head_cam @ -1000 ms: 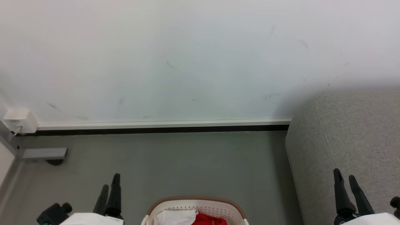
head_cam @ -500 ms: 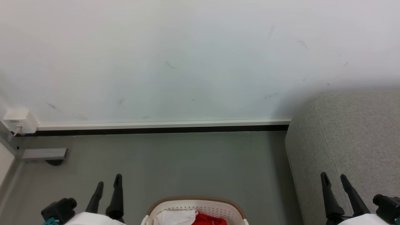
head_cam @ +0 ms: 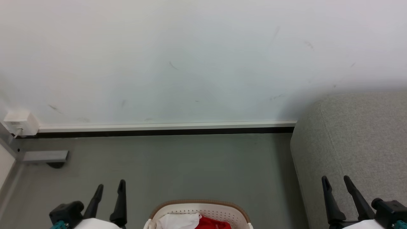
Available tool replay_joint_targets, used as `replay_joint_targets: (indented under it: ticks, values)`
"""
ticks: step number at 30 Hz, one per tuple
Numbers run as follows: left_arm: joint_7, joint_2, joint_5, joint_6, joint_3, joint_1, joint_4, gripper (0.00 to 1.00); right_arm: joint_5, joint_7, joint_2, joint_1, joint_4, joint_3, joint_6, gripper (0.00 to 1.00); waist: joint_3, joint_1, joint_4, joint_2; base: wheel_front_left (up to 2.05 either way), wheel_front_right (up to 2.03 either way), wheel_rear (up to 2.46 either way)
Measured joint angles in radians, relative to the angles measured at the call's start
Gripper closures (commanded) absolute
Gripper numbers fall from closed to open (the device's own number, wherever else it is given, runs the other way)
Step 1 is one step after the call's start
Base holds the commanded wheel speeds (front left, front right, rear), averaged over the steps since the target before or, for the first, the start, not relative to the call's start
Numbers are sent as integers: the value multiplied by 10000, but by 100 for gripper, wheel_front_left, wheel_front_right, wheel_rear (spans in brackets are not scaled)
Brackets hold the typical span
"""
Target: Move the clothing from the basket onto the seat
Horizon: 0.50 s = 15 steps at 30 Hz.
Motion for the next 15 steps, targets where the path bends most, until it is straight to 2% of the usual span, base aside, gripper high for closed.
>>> replay_joint_targets:
  ticks: [15]
  values:
    - [-382, 81, 1074, -77, 96, 23, 228, 0, -807, -332, 150, 156, 56, -115, 4, 0, -57, 0, -16, 0, 0, 0, 0]
